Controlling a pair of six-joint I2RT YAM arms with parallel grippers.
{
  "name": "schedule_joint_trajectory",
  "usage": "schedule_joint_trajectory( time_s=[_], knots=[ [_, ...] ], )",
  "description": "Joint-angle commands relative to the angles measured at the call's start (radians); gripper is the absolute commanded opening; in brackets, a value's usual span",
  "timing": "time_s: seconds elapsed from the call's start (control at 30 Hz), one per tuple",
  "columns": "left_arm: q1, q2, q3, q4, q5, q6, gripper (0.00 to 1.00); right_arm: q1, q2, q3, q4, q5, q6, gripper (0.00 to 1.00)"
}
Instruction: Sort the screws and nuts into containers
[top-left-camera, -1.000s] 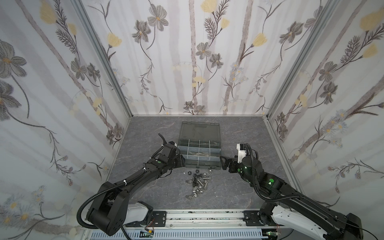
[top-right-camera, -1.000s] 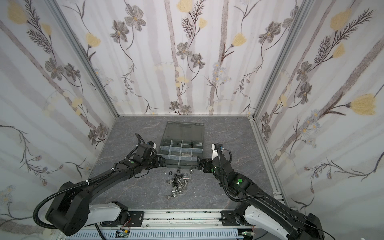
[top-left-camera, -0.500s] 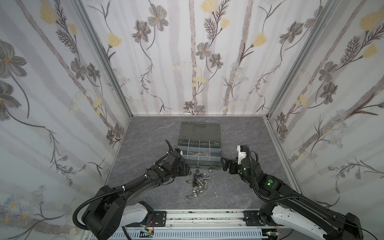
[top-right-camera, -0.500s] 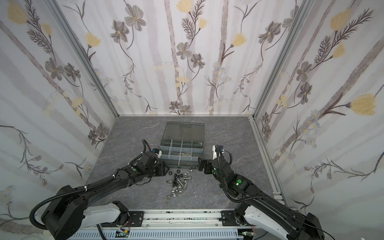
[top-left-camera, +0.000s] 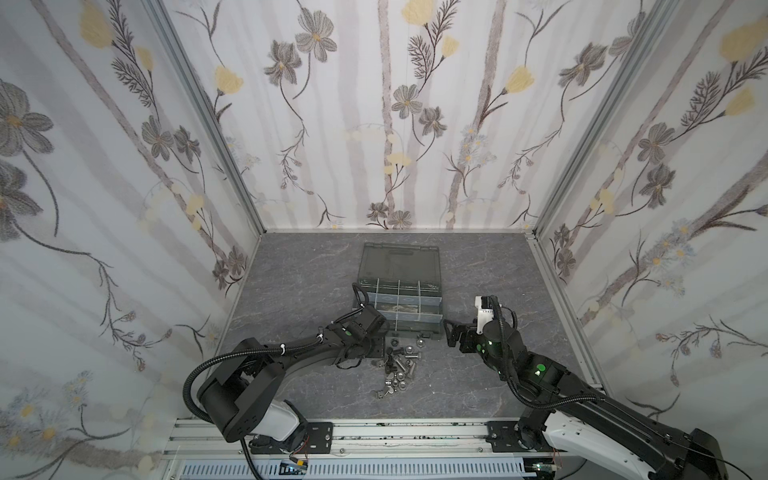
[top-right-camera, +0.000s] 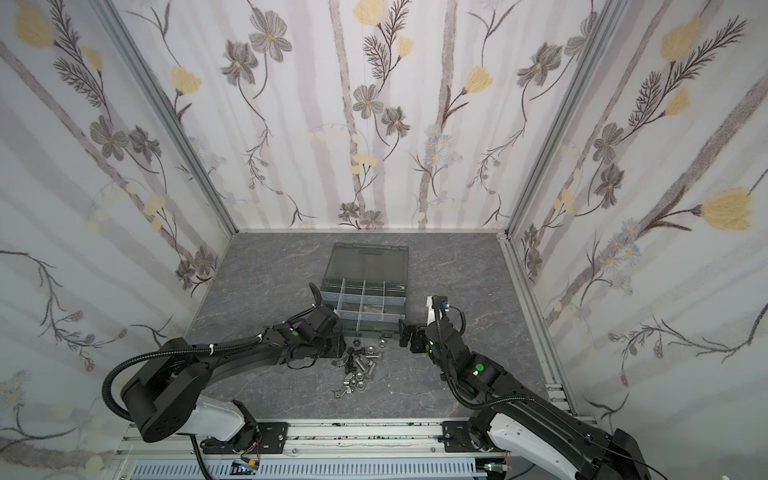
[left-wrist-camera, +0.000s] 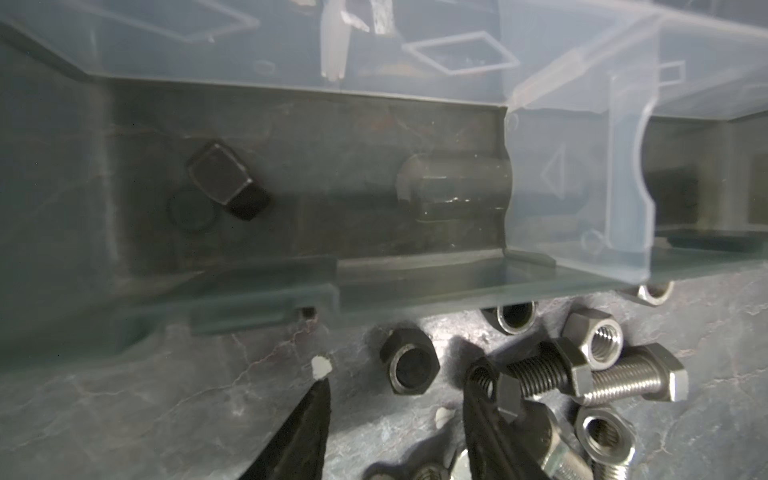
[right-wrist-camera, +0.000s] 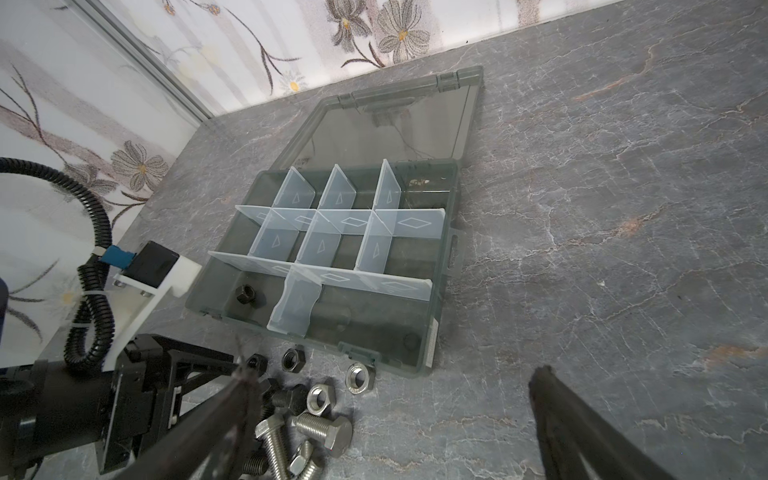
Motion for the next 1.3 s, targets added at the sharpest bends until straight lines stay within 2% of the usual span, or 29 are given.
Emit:
schedule_joint_trajectory(
  time_s=[0.0, 0.37, 0.43, 0.5, 0.67, 1.0, 1.27],
  knots=[
    [-0.020, 0.028, 0.030, -0.044, -0.069, -0.029, 0.54, 0.001, -0.003, -0.008, 0.070, -0.017, -0.010, 1.00],
    [-0.034, 0.109, 0.080, -0.077, -0.120, -0.086, 0.54, 0.001, -0.044, -0.053, 0.090, -0.035, -0.008, 1.00],
    [-0.033, 0.121, 0.087, -0.077, -0.120, -0.085, 0.43, 0.001, -0.060, -0.071, 0.103, -0.036, 0.000, 1.00],
    [-0.033, 0.135, 0.092, -0.077, -0.117, -0.083, 0.37, 0.001, -0.075, -0.085, 0.107, -0.037, 0.001, 1.00],
    [-0.035, 0.156, 0.086, -0.077, -0.102, -0.089, 0.36, -0.001, -0.099, -0.099, 0.095, -0.036, 0.001, 1.00],
    [-0.036, 0.115, 0.030, -0.082, -0.090, -0.090, 0.23, -0.005, -0.112, -0.107, 0.087, -0.030, 0.006, 1.00],
    [-0.036, 0.070, -0.001, -0.086, -0.087, -0.091, 0.20, -0.007, -0.103, -0.107, 0.091, -0.033, 0.010, 1.00]
  ],
)
